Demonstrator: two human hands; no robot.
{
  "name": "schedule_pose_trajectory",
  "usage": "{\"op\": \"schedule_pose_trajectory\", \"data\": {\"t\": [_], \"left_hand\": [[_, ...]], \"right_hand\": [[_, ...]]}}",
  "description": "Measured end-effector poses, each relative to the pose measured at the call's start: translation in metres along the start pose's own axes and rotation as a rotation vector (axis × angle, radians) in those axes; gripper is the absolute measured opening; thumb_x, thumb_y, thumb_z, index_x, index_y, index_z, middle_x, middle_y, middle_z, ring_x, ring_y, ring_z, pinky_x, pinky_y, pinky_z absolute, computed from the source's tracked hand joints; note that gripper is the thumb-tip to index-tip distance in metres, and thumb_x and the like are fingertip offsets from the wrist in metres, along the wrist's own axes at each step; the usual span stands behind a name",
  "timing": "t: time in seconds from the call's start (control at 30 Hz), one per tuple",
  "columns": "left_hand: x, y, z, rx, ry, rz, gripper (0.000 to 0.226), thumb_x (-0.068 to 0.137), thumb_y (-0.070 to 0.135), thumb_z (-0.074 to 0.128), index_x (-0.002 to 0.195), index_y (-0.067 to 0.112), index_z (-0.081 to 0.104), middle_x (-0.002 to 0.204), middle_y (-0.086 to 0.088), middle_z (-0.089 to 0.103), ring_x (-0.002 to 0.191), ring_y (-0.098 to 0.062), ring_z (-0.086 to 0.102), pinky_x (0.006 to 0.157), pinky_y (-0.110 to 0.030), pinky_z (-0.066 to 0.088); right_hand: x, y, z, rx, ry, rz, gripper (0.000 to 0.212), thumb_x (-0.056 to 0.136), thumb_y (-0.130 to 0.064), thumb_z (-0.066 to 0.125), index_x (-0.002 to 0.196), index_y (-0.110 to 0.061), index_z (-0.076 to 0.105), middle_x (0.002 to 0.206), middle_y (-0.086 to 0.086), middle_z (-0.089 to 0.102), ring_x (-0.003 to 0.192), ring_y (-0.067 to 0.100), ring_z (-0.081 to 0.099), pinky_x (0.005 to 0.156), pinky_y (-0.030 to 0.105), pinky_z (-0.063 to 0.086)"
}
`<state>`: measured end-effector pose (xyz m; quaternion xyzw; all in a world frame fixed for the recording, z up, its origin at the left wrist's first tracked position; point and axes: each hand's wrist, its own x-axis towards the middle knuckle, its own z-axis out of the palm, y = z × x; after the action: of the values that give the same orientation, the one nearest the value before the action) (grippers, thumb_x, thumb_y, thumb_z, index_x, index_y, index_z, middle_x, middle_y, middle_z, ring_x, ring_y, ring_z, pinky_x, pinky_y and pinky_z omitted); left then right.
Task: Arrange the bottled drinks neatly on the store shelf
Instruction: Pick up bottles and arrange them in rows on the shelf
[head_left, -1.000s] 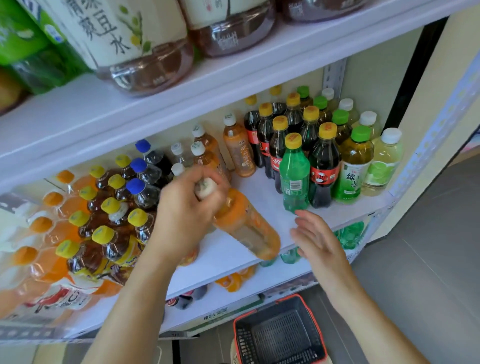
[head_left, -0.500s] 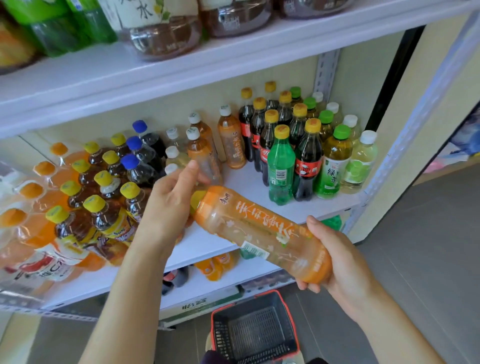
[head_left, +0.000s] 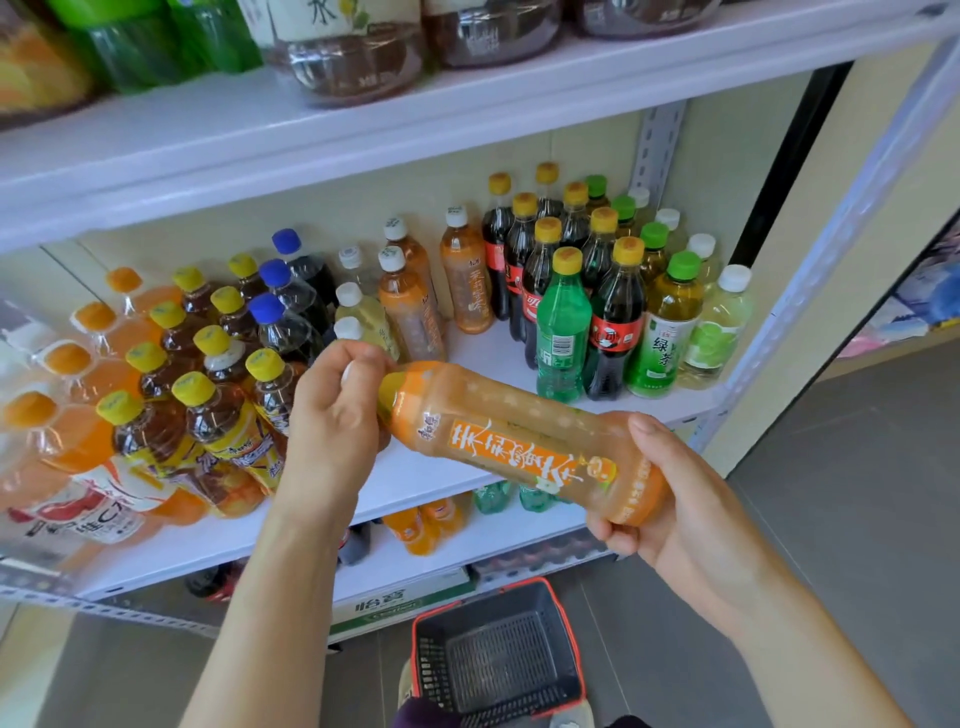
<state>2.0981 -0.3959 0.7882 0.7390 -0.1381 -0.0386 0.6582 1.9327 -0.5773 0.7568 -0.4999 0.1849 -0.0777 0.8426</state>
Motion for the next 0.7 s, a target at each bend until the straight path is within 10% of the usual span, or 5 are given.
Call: {"op": "schedule_pose_trajectory", "data": {"t": [0.33, 0.5, 0.7], "left_hand": [[0.008, -0.001, -0.01, 0.171, -0.09, -0.205, 0.031, 0.093, 0.043, 0.054, 0.08, 0.016, 0.063, 0.047, 0.007, 0.039, 0.041, -0.011, 0.039, 0.038, -0.018, 0.032], [0.004, -0.006, -0.012, 0.053, -0.152, -0.166, 0.056, 0.091, 0.054, 0.055, 0.078, 0.0, 0.056, 0.064, -0.01, 0.04, 0.059, -0.025, 0.036, 0.059, -0.04, 0.032], [-0.001, -0.002, -0.009, -0.077, -0.17, 0.027, 0.03, 0.096, 0.042, 0.047, 0.084, 0.022, 0.067, 0.072, -0.015, 0.042, 0.064, -0.03, 0.032, 0.055, -0.045, 0.026]], "right_hand": [[-0.003, 0.002, 0.004, -0.224, 0.113, -0.273, 0.024, 0.074, -0.036, 0.069, 0.096, -0.029, 0.063, 0.083, 0.008, 0.066, 0.057, 0.023, 0.058, 0.044, 0.028, 0.045], [-0.003, 0.001, 0.002, -0.4, 0.06, -0.489, 0.038, 0.074, -0.037, 0.067, 0.111, -0.033, 0.057, 0.091, -0.014, 0.065, 0.077, 0.002, 0.061, 0.067, 0.014, 0.05], [0.002, -0.005, 0.009, -0.153, 0.068, -0.239, 0.066, 0.058, -0.069, 0.079, 0.109, -0.035, 0.055, 0.09, 0.007, 0.069, 0.063, 0.027, 0.063, 0.051, 0.027, 0.049]]}}
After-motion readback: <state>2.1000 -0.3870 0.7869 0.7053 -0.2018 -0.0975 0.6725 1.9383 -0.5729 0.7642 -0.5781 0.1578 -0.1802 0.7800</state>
